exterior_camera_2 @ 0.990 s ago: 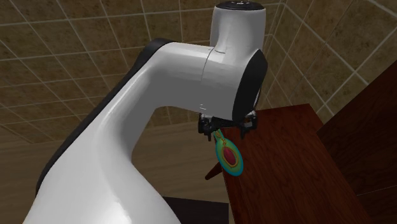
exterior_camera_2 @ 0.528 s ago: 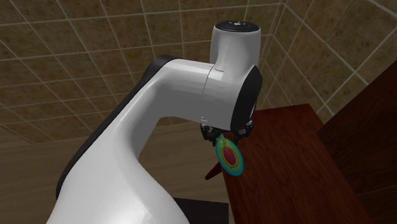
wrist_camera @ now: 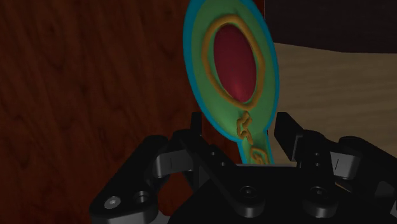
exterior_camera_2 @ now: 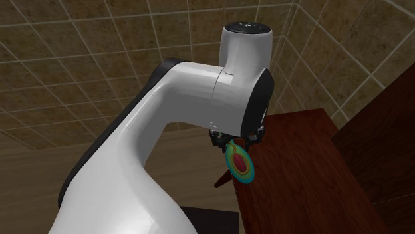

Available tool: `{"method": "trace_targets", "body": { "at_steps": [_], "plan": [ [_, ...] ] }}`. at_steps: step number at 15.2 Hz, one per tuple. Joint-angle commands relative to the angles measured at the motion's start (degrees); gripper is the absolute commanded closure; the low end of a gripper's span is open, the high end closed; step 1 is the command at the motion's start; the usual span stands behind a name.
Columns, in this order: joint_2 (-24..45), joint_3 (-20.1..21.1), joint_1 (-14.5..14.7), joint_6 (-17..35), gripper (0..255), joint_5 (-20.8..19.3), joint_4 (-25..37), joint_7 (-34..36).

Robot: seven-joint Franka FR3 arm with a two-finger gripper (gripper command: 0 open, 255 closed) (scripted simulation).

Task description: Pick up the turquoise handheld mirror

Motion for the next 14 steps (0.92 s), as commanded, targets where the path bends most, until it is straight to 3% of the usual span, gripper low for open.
{"method": "trace_targets", "body": {
  "at_steps": [1, 14],
  "plan": [
    [0.07, 0.02, 0.00, -0.07, 255, 0.02, 0.00, 0.06],
    [0.61, 1.11, 0.43, -9.88, 255, 0.95, 10.36, -1.03]
  ]
}}
